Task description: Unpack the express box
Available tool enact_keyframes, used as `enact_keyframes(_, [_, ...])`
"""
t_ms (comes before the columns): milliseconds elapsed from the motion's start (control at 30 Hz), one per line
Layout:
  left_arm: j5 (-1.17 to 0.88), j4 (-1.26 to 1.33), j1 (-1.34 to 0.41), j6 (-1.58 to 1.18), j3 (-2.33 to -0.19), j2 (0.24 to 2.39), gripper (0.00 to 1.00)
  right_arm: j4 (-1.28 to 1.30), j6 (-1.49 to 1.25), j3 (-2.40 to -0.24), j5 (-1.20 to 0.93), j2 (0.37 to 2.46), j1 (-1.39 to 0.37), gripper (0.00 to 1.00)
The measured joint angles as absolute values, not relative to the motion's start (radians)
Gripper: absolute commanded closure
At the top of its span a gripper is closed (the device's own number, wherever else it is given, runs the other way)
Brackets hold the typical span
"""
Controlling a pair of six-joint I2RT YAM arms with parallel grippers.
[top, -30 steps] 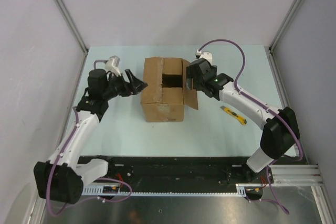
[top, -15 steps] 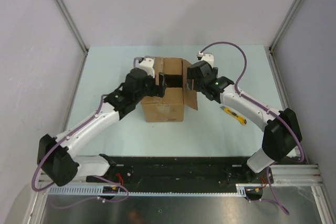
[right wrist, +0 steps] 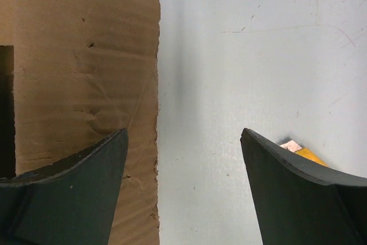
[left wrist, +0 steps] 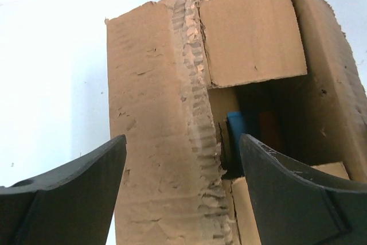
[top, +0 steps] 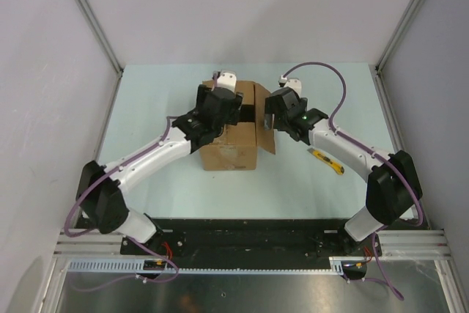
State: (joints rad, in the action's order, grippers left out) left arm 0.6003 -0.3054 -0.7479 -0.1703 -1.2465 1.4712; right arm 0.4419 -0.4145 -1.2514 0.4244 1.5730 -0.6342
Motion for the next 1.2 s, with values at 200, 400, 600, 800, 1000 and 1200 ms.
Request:
enact_keyframes(200, [0.635,-0.355,-0.765,-0.14,-1.296,1.541,0.14,0.442,-0.416,-1.247,0.398,1.573,-0.621,0.17])
enact_keyframes(400, [0.676,-0.401,-0.765,-0.121,-1.333,1.585,0.11,0.436,-0.418,-1.245,0.383,1.573,-0.616,0.17])
enact_keyframes(600, [0.712,-0.492,-0.762,-0.114,-1.42,1.628,0.14,0.436,-0.418,-1.245,0.376,1.573,-0.613,0.18])
enact_keyframes(800, [0.677,-0.53,-0.713,-0.125,-1.435,1.571,0.15,0.435,-0.425,-1.245,0.373,1.573,-0.612,0.18])
enact_keyframes(1000, [0.631,-0.53,-0.604,-0.139,-1.399,1.442,0.15,0.43,-0.432,-1.245,0.365,1.573,-0.611,0.18])
enact_keyframes(1200, [0.567,-0.522,-0.462,-0.168,-1.317,1.325,0.15,0.429,-0.433,-1.243,0.365,1.573,-0.608,0.18])
